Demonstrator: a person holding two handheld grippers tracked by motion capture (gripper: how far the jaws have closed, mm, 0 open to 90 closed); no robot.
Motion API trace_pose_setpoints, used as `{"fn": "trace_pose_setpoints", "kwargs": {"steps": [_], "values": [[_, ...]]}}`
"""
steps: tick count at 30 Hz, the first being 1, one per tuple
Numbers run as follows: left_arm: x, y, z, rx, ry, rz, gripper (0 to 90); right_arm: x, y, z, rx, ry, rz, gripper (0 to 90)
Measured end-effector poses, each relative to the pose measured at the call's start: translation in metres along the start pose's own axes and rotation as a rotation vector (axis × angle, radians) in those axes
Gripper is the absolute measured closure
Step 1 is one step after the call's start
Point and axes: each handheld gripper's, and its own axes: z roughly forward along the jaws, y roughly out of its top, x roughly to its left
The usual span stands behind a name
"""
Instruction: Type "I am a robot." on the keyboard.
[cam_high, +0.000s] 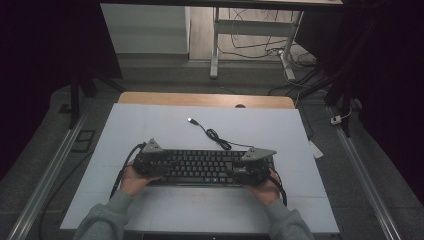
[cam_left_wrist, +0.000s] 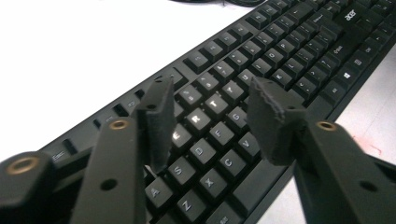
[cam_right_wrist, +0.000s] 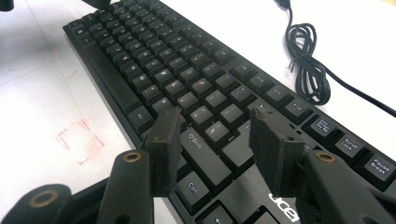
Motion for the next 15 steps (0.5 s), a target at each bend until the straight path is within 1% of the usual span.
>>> {"fn": "trace_pose_setpoints", "kwargs": {"steps": [7, 9, 11, 15], "values": [[-0.003, 0.006, 0.009, 0.013, -0.019, 0.020, 66.7, 0.000, 0.000, 0.000, 0.000, 0.000, 0.002, 54.0], [-0.004, 0.007, 0.013, 0.022, -0.014, 0.033, 70.5, 0.000, 0.000, 0.000, 0.001, -0.001, 0.002, 54.0], [-0.005, 0.008, 0.016, 0.027, -0.011, 0.040, 75.6, 0.000, 0.000, 0.000, 0.001, -0.001, 0.001, 54.0], [-0.004, 0.008, 0.023, 0.048, -0.013, 0.036, 87.9, -0.001, -0.001, 0.000, 0.001, 0.000, 0.002, 54.0]]}}
